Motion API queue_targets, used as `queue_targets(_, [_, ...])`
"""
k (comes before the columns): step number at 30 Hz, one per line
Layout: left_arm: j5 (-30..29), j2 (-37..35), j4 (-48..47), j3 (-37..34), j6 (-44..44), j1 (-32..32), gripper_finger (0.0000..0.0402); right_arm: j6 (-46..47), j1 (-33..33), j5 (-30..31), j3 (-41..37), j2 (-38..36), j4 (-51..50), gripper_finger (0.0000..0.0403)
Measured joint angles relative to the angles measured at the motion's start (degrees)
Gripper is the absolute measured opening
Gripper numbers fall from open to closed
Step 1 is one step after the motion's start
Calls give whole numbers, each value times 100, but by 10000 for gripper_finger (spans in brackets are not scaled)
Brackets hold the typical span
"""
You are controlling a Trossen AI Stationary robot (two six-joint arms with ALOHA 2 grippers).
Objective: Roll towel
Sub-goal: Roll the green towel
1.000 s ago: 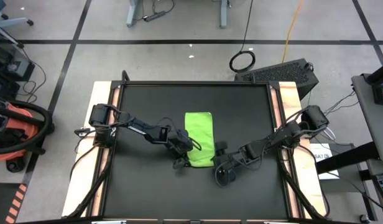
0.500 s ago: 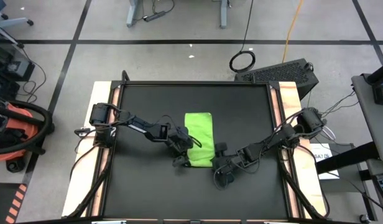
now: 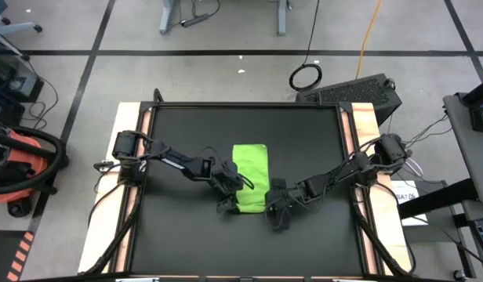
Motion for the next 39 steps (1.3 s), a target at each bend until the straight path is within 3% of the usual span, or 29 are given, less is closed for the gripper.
queue_targets(5, [-20,0,1,0,-7,-31,178,361,-335,-1108,2,-2,-1,8])
queue_targets(9, [-260,-116,-66,0,1,-68,215,582,-608,-1954,0,0,-43,4])
queue_targets(16, [-1624,-693,-472,2,963,-393,205,802,-963,-2627,-6,9,-86,3])
queue_targets(22, [-2575,-791,-919,2,1669,-1052,203,956,-1238,-2965,-14,11,-113,3])
queue_targets(31, [-5360,-791,-976,47,2407,-1957,203,1309,-1633,-3524,-15,81,-104,2])
queue_targets(34, [-5678,-791,-979,48,2525,-2080,203,1458,-1721,-3736,-15,152,-80,2])
queue_targets(39, [-5613,-791,-974,48,2805,-2193,202,1572,-1807,-3866,-7,203,-46,2])
